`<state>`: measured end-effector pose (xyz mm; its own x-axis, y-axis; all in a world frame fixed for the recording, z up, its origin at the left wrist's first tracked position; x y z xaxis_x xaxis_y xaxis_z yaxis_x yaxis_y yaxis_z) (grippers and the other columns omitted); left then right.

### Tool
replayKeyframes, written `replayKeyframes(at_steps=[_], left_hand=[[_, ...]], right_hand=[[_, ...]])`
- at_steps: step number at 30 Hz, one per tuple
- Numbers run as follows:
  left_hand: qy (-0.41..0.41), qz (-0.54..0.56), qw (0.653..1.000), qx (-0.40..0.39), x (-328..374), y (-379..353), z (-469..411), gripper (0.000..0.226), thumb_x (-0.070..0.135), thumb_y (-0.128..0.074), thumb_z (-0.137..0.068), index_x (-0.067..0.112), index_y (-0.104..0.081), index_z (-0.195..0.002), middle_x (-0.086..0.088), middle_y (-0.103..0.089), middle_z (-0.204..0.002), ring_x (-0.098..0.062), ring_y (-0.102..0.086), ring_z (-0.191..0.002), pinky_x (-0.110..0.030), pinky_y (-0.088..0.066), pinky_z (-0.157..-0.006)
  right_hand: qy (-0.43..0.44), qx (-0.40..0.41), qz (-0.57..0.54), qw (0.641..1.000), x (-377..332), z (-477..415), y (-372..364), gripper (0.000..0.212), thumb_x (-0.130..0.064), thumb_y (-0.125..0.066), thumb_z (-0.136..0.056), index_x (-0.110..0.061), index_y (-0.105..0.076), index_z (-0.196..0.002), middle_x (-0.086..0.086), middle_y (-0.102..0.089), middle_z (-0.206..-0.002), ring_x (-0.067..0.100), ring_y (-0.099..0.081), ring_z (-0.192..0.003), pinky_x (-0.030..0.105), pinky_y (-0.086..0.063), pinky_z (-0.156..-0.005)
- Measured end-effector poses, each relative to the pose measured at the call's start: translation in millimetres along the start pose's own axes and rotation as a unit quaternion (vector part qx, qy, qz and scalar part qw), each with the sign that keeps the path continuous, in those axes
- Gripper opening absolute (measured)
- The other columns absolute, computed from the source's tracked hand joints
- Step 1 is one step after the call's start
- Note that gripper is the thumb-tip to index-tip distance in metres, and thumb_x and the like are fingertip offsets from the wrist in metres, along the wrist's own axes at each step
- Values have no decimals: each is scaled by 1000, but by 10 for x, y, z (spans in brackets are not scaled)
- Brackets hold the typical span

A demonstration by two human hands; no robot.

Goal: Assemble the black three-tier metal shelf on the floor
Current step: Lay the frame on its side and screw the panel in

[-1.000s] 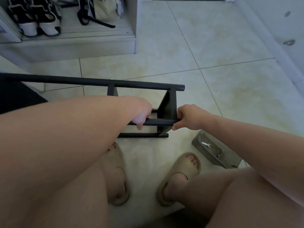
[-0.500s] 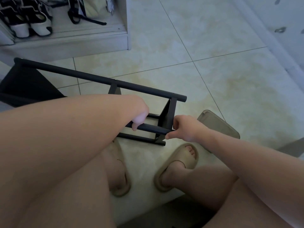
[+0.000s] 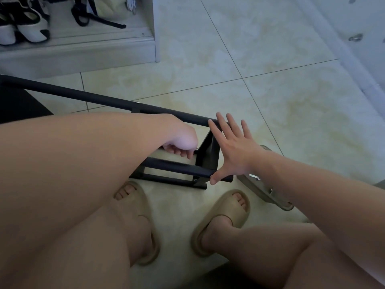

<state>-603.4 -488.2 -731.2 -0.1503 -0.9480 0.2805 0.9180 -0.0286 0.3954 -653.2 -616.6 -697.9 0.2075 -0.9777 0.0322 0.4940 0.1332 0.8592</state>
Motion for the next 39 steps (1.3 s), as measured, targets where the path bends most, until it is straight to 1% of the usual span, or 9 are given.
replayKeyframes(at_steps=[3,6,9,12,15,20,25,32,39], left_hand=[[5,64,997,-42,-49,-70,-95,21,10,-54,-99,11,-66,-81,-2,-60,-72,-11,-50,-53,-17,-39,-44],[-22,107,994,-31,-41,-1,-158,27,0,-45,-100,8,-66,-85,-5,-64,-80,-11,-57,-59,-16,-44,-46],[-54,144,987,-46,-17,66,-210,29,-13,-41,-97,4,-64,-102,-10,-68,-96,-14,-68,-76,-17,-52,-55],[-84,217,971,-58,33,128,-274,29,-13,-41,-99,1,-61,-115,-21,-69,-112,-19,-75,-87,-23,-60,-66],[-109,275,951,-89,69,103,-330,23,-5,-41,-103,0,-60,-114,-23,-73,-107,-23,-76,-90,-27,-61,-65],[-153,282,939,-125,122,5,-422,13,7,-54,-102,3,-62,-112,-16,-77,-93,-24,-76,-91,-29,-61,-66],[-196,275,933,-120,258,-143,-583,12,13,-68,-95,3,-67,-101,-11,-77,-84,-19,-76,-75,-26,-59,-64],[-209,347,899,-165,233,-156,-685,14,1,-66,-93,5,-68,-107,-12,-78,-89,-20,-76,-82,-27,-60,-68],[-202,371,892,-160,200,-171,-618,13,20,-64,-97,11,-72,-93,-2,-73,-79,-11,-66,-67,-27,-56,-71]], right_hand=[[4,-21,-3,1000,41,-63,-48,165,-105,-49,-39,-18,31,-154,6,38,-161,29,34,-149,55,15,-122],[13,-29,-12,999,39,-79,-79,163,-105,-48,-42,-17,33,-153,7,40,-160,28,35,-149,52,15,-122],[15,-38,-15,999,40,-88,-96,162,-105,-48,-44,-17,35,-152,5,42,-158,27,37,-148,50,16,-121],[12,-49,-16,999,63,-106,-104,161,-105,-48,-44,-18,37,-151,4,44,-157,27,38,-147,51,17,-120],[9,-61,-23,998,87,-127,-119,161,-106,-43,-41,-20,41,-148,2,47,-155,25,40,-146,51,17,-120],[10,-79,-31,996,74,-137,-141,161,-105,-46,-41,-22,46,-144,-1,56,-146,21,47,-139,50,18,-119],[7,-89,-37,995,67,-132,-157,161,-104,-49,-43,-23,46,-144,-1,61,-141,24,48,-140,50,18,-120],[9,-99,-37,994,57,-128,-149,155,-104,-40,-43,-23,49,-141,2,58,-146,24,51,-138,52,17,-121],[18,-91,-56,994,-10,-103,-142,157,-103,-43,-43,-23,46,-144,0,59,-145,22,51,-137,50,19,-120]])
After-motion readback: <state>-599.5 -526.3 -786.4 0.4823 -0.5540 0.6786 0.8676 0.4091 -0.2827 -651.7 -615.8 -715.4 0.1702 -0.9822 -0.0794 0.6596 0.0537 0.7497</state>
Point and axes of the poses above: each hand's wrist, its own z-axis away from the middle knuckle, its own y-axis out of the back of the hand, x = y × z, the point moved 9 cm from there along -z, towards the middle knuckle
